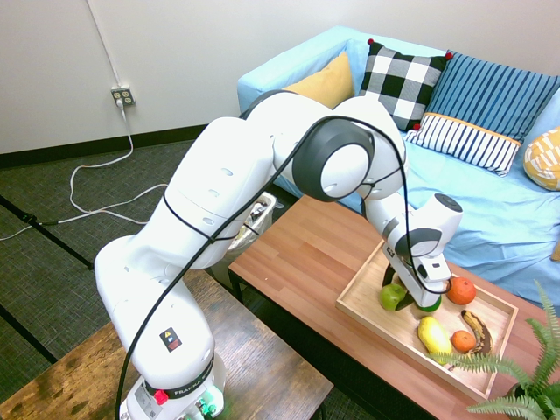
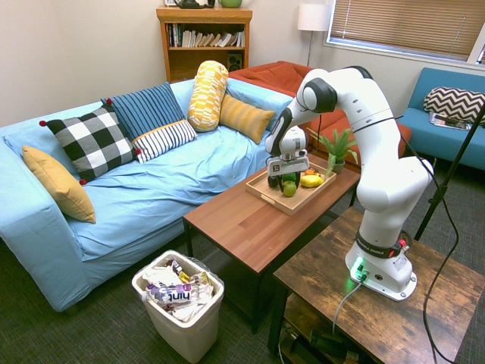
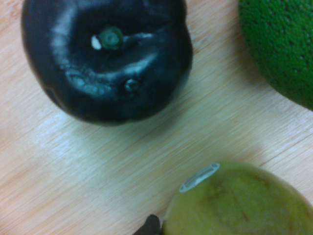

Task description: Put the apple in the tray

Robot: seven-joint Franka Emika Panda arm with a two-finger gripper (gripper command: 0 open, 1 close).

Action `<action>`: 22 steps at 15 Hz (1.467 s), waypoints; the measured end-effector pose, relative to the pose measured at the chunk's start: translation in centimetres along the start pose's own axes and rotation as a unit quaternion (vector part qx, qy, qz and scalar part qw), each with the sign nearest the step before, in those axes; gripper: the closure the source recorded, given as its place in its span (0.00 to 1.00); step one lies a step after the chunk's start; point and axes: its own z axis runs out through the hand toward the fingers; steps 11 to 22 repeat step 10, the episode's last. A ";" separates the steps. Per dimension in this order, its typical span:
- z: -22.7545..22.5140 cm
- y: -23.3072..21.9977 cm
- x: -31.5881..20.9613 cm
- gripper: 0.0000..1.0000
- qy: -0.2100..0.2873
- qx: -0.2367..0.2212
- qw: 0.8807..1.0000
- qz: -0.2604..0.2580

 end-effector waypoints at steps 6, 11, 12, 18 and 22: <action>-2.1 0.3 0.9 0.00 0.002 0.026 1.000 -0.002; -8.5 2.5 1.6 0.00 0.016 0.067 0.998 0.000; -8.5 2.5 1.6 0.00 0.016 0.067 0.998 0.000; -8.5 2.5 1.6 0.00 0.016 0.067 0.998 0.000; -8.5 2.5 1.6 0.00 0.016 0.067 0.998 0.000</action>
